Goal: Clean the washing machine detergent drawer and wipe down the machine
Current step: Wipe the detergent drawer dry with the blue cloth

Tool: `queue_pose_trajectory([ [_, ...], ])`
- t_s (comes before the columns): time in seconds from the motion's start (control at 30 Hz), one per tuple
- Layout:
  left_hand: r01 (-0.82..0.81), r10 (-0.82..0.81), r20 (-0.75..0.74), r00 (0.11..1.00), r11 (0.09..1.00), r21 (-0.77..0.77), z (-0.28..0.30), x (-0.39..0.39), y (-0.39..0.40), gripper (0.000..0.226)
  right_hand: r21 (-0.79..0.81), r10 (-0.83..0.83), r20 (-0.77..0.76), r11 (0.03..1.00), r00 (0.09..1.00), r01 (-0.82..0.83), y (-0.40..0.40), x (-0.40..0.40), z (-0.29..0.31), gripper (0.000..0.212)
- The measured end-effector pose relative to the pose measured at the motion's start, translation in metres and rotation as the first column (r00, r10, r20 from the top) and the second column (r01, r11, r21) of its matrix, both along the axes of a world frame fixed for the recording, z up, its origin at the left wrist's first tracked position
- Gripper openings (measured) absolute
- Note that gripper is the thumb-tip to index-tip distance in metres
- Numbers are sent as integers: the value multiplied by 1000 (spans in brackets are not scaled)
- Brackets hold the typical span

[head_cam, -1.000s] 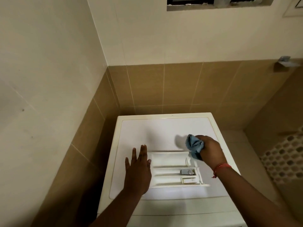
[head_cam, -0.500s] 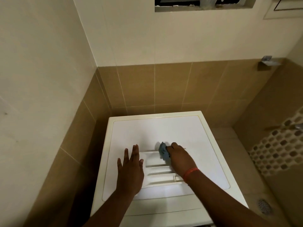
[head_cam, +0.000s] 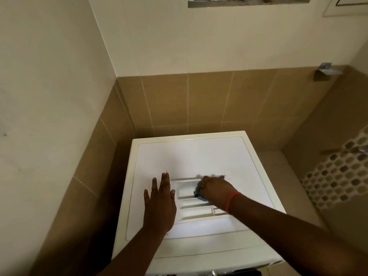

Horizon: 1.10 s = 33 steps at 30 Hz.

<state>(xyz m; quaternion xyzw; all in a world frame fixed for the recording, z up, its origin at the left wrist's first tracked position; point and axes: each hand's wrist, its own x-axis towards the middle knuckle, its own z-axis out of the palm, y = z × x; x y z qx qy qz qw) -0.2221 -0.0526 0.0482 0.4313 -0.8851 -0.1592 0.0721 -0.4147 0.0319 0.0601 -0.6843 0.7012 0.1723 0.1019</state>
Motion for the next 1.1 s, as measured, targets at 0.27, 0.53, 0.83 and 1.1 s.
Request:
queue_pose_trajectory([
  [0.27,-4,4,5,1000,1000,3,-1,0,0,60,178,-221,232,967,947,182,-25,7,22,32],
  [0.53,15,-13,24,1000,999,-49,-1,0,1,59,-364,-458,493,664,740,653,28,-29,23,31],
  [0.83,29,-20,80,997,993,-113,-1,-2,3,61,-220,-436,459,789,774,574,87,-16,-10,32],
  [1.1,34,-26,87,996,995,-93,-1,-1,2,60,-400,-440,509,640,740,656,116,8,-16,34],
])
